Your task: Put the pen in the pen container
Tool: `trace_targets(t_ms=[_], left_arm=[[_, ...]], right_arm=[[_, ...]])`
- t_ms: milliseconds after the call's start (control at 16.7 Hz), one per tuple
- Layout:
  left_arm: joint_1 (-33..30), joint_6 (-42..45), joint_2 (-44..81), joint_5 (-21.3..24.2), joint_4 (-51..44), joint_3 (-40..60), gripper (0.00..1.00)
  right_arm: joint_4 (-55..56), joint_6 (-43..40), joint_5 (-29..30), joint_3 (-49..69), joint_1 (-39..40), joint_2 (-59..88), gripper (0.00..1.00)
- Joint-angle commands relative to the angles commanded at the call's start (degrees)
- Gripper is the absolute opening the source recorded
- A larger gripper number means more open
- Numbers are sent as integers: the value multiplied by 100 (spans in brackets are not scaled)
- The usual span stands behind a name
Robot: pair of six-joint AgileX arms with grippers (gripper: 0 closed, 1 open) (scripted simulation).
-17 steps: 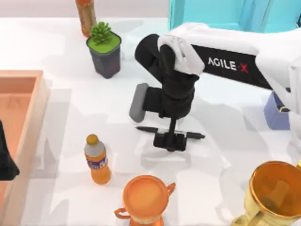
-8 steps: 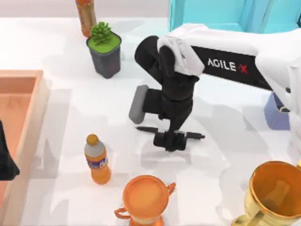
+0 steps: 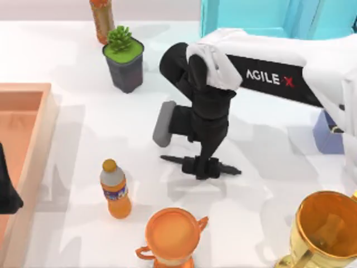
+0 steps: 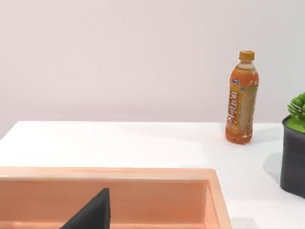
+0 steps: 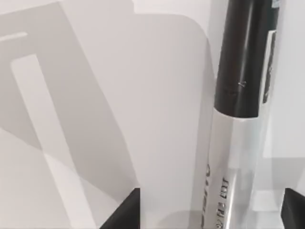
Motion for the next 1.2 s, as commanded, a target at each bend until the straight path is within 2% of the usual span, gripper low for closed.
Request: trace_targets(t_ms=[60, 240, 480, 780, 1200], left_arm=[[0, 0, 0, 0, 0, 0, 100], [0, 0, 0, 0, 0, 0, 100], [0, 0, 0, 0, 0, 0, 100], [0, 0, 0, 0, 0, 0, 100], [0, 0, 0, 0, 0, 0, 100]], right_arm=[[-196, 121, -149, 0, 25, -352, 0], [-284, 257, -141, 129, 124, -557, 0], [-837, 896, -25, 394, 574, -1605, 0], [-1668, 1668, 37, -113, 1132, -3032, 0], [-1969, 1598, -176, -1168, 1532, -3296, 0]])
